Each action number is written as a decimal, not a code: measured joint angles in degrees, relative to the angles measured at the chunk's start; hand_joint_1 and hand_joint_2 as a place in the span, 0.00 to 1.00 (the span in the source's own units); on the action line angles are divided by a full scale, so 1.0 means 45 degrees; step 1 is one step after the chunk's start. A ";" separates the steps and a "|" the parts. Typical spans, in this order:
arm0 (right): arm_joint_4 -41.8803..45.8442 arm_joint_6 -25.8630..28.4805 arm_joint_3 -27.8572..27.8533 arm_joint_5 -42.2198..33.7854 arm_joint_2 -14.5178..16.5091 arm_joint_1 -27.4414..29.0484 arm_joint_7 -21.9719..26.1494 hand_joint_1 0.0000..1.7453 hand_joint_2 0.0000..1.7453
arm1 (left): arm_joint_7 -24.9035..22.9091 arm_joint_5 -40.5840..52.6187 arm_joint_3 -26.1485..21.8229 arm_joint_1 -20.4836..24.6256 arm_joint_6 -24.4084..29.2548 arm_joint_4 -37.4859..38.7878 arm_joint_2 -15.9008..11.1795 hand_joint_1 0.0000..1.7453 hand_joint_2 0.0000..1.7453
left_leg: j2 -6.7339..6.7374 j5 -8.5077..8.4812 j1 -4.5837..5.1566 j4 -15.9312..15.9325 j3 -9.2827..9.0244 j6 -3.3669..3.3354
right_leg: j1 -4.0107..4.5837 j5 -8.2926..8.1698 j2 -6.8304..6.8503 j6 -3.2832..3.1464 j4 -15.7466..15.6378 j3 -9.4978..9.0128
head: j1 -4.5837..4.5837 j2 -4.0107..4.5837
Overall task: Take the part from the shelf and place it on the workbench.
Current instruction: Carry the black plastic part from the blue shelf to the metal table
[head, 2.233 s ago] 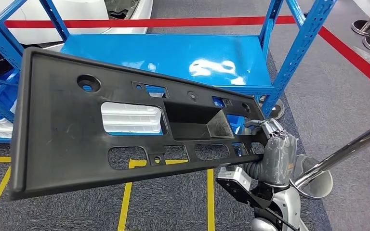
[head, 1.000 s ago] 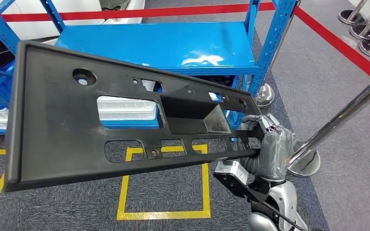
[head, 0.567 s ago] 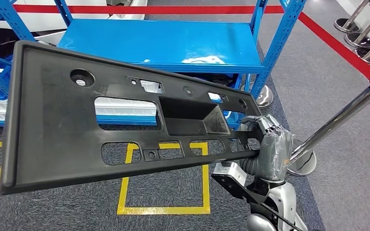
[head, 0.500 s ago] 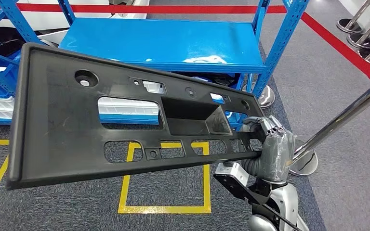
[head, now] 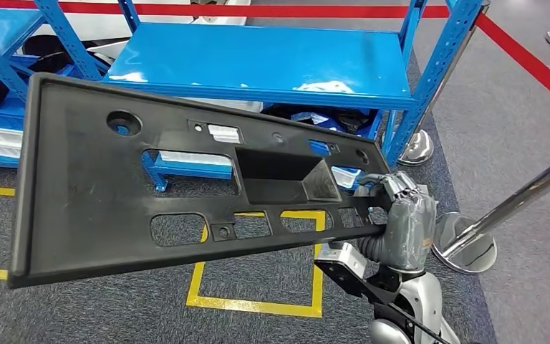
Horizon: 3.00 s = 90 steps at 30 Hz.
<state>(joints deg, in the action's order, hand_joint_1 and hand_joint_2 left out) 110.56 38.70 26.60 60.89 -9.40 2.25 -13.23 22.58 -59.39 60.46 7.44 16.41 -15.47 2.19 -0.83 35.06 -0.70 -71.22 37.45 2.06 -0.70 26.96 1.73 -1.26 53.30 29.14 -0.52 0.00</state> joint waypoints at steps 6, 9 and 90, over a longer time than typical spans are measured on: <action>0.0005 -0.0002 0.0002 0.0013 0.0002 0.0011 -0.0012 1.00 1.00 | 0.0000 0.0004 0.0000 0.0011 0.0011 -0.0003 0.0001 0.00 1.00 | 0.0865 -0.1758 0.0008 0.3891 -0.1982 -0.0129 | 0.0075 0.0040 0.0569 0.0199 0.0078 -0.0046 | 0.0153 0.0000; 0.0007 -0.0002 0.0008 0.0030 0.0003 0.0005 -0.0011 1.00 1.00 | 0.0000 0.0004 0.0000 -0.0011 0.0021 0.0000 0.0000 0.00 1.00 | 0.0608 -0.1856 0.0041 0.3991 -0.1881 -0.0391 | 0.0048 0.0071 0.0703 0.0413 0.0102 -0.0042 | 0.0085 0.0000; 0.0401 -0.1199 0.0121 0.0414 0.0028 0.0152 0.0306 1.00 1.00 | 0.0057 0.0243 0.0000 -0.0040 0.0189 0.0060 -0.0005 0.00 1.00 | -0.0092 -0.0740 0.0032 0.1041 -0.0122 0.0022 | -0.0059 -0.0103 -0.0272 -0.0025 -0.0187 -0.0150 | 0.0000 0.0000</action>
<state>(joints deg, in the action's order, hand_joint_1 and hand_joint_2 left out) 112.37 33.30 27.15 62.75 -9.27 2.93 -11.85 22.84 -58.30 60.46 7.26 17.27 -15.21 2.16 -1.24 31.73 -0.56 -66.53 36.90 2.15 -0.97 26.50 0.50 -1.37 52.46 28.46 -0.52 0.00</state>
